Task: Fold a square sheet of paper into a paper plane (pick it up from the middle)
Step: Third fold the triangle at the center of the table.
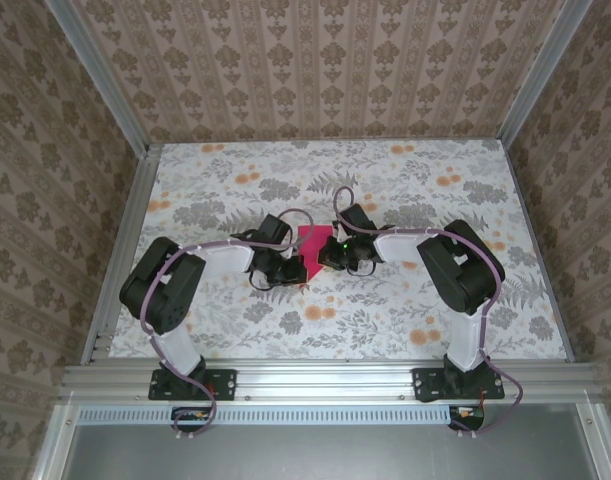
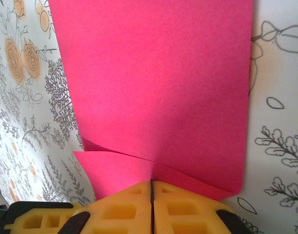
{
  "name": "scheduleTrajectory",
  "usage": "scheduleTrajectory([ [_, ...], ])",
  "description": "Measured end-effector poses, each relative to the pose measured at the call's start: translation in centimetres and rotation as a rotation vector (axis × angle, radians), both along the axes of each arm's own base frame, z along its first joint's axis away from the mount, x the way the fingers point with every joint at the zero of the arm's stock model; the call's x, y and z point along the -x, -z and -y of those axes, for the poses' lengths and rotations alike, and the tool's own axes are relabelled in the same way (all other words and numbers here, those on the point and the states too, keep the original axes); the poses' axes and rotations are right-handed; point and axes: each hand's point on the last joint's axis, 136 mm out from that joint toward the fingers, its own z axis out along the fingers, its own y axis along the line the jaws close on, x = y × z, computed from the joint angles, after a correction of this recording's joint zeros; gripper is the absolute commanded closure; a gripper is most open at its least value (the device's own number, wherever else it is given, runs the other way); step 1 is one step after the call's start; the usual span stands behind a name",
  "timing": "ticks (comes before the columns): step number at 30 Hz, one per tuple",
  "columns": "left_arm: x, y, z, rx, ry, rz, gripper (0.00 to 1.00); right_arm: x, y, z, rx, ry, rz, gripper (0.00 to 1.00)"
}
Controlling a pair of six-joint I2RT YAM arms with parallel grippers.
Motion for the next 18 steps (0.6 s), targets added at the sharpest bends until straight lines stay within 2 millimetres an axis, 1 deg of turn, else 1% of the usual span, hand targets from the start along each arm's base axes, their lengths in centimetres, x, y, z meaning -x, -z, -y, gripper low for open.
scheduleTrajectory([
  [11,1.1,0.0,0.0,-0.017,0.038,-0.005,0.99,0.1,0.0,-0.1,0.007,-0.002,-0.006,0.9],
  [18,1.7,0.0,-0.4,-0.031,0.04,-0.015,0.99,0.2,0.0,-0.1,0.008,-0.003,-0.008,0.9],
])
